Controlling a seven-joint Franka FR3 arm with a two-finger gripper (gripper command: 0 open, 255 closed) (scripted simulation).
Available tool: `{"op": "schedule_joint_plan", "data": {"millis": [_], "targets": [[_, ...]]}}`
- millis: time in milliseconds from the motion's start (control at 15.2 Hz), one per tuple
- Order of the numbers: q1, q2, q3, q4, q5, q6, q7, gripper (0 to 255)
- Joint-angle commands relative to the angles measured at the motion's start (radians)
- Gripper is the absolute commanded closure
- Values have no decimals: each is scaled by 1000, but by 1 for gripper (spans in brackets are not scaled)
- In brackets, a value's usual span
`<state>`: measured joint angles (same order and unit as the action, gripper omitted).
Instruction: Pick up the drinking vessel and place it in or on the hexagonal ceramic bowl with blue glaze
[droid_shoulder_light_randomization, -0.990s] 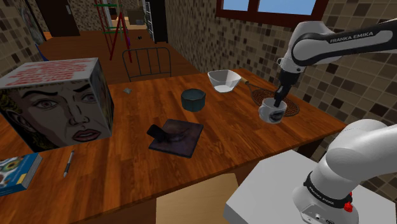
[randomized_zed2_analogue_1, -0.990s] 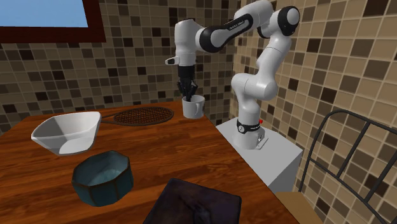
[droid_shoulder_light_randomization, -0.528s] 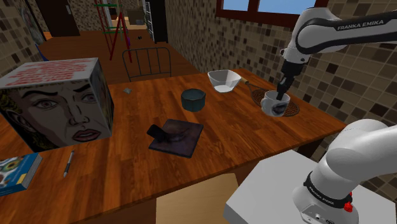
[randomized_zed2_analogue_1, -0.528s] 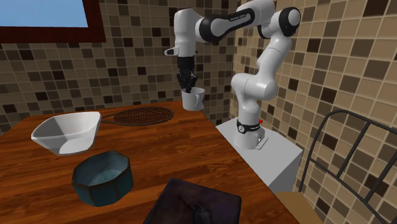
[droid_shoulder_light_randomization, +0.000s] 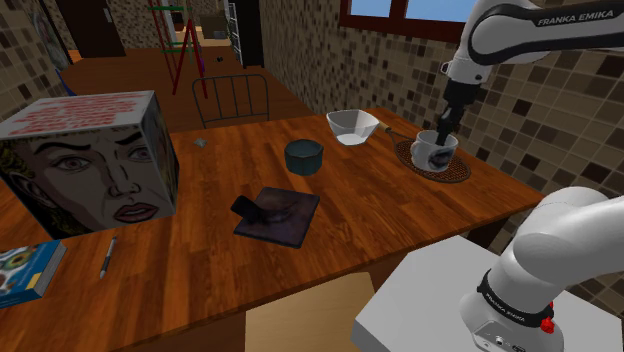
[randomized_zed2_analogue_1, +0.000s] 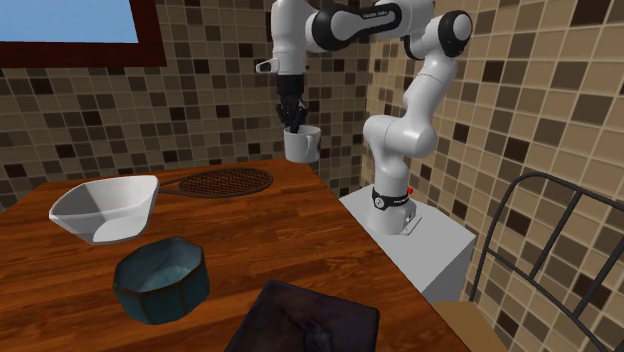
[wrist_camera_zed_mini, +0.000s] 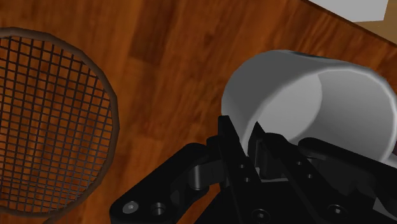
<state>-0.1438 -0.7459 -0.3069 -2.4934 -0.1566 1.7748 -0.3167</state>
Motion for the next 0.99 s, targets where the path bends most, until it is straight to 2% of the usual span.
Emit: {"op": "schedule_joint_plan", "data": {"millis": [0,462,924], "targets": [[21,53,11,38,19,14,17,255],[100,300,49,221,97,75,80,255],[154,551,76,460,164,83,123,255]]}}
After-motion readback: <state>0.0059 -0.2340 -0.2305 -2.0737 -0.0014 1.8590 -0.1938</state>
